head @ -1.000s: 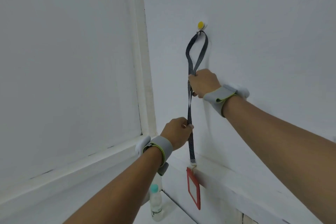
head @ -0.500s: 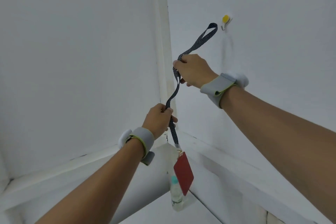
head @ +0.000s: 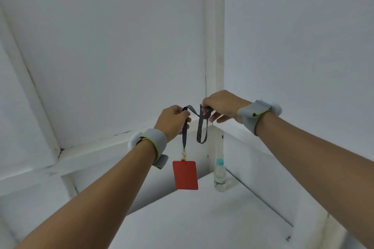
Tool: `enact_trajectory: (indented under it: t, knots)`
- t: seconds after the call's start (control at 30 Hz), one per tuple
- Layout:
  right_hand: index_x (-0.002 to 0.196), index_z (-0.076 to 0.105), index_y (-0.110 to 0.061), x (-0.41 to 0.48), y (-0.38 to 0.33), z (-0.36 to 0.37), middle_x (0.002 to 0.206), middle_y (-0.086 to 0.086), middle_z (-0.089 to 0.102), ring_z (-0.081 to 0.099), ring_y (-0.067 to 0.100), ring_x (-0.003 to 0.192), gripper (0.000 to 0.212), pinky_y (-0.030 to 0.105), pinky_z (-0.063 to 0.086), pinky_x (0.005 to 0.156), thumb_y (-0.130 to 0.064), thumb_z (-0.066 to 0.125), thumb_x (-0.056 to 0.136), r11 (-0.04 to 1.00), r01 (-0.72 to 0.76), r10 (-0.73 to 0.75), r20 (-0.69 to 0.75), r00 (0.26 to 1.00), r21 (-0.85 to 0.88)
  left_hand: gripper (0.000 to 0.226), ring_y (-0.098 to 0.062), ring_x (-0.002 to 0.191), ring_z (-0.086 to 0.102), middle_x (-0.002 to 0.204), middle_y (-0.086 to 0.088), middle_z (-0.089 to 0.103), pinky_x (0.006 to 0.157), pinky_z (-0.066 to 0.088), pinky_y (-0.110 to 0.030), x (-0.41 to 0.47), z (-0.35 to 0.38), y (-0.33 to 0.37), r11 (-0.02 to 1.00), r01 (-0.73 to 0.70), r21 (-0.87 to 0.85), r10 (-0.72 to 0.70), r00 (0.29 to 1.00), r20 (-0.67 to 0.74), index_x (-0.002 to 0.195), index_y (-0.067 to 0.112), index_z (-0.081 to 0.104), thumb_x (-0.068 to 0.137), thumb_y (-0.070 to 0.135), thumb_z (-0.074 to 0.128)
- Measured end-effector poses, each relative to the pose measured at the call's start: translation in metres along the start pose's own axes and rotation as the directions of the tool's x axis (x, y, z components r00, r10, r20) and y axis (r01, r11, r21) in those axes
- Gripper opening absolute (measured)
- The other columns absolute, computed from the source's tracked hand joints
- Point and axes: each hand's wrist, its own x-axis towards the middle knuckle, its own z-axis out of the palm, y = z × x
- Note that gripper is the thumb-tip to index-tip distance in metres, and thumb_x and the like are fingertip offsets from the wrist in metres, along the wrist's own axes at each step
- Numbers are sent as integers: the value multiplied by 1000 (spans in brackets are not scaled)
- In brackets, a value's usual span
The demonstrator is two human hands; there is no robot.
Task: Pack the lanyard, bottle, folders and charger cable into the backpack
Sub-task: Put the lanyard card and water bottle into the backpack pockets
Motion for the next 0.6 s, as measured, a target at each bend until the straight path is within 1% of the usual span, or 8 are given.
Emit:
enact_trajectory:
  t: [0.1, 0.2, 0.27, 0.37, 0.43, 0.5, 0.57, 0.6]
  knots:
    - [99, 66, -10, -2, 22, 42, 88, 5, 73, 68, 20, 68, 23, 26, 50, 61, -27, 54, 90, 994, -108, 104, 108, 989, 34, 17, -27, 95, 67, 108, -11, 69, 70, 55, -32, -4, -18, -31, 1000, 31, 2, -31, 999, 10, 100, 9, 64, 96, 23, 55]
    - [104, 66, -9, -2, 43, 84, 83, 2, 73, 67, 21, 69, 29, 25, 49, 60, -31, 55, 91, 980, -195, 188, 156, 970, 34, 15, -28, 101, 67, 111, -10, 70, 79, 57, -38, -11, -23, -67, 991, 116, -69, -111, 992, 63, 98, 10, 64, 97, 21, 53]
    - [100, 68, -10, -1, 57, 101, 82, 1, 73, 67, 20, 68, 34, 26, 49, 60, -40, 55, 91, 975, -221, 217, 178, 960, 4, 13, -28, 96, 69, 109, -9, 71, 83, 56, -40, -16, -21, -82, 985, 134, -110, -124, 988, 88, 93, 13, 62, 97, 19, 52]
    - [93, 71, -10, 2, 83, 124, 89, 3, 76, 67, 19, 67, 46, 26, 51, 62, -52, 52, 91, 955, -277, 293, 203, 935, -102, 12, -25, 89, 69, 107, -11, 73, 82, 56, -40, -27, -20, -114, 973, 196, -123, -182, 977, 116, 96, 12, 61, 98, 17, 50]
    - [90, 71, -10, 10, 101, 130, 89, 3, 75, 67, 19, 68, 44, 25, 51, 61, -50, 52, 92, 941, -312, 330, 156, 931, -132, 12, -25, 88, 68, 107, -12, 73, 82, 56, -40, -32, -20, -134, 971, 218, -94, -206, 970, 126, 96, 12, 61, 98, 16, 50]
    - [89, 66, -9, 20, 120, 132, 91, 6, 70, 64, 22, 74, 36, 27, 47, 63, -41, 51, 93, 931, -285, 306, 61, 950, -227, 14, -25, 89, 69, 104, -10, 73, 82, 56, -39, -35, -25, -149, 974, 219, -59, -211, 969, 130, 98, 11, 63, 99, 15, 49]
    - [101, 64, -5, 33, 137, 132, 106, 13, 65, 62, 30, 93, 32, 31, 46, 75, -32, 47, 95, 885, -234, 239, -40, 970, -403, 15, -25, 91, 69, 102, -8, 74, 81, 56, -38, -35, -28, -162, 971, 238, -29, -233, 965, 120, 101, 9, 63, 99, 16, 50]
    - [106, 64, -4, 39, 145, 135, 110, 15, 64, 61, 34, 100, 33, 35, 48, 80, -30, 47, 93, 857, -241, 228, -86, 970, -455, 17, -26, 92, 70, 102, -8, 74, 81, 57, -37, -34, -31, -168, 966, 259, -14, -256, 961, 103, 103, 8, 63, 99, 17, 50]
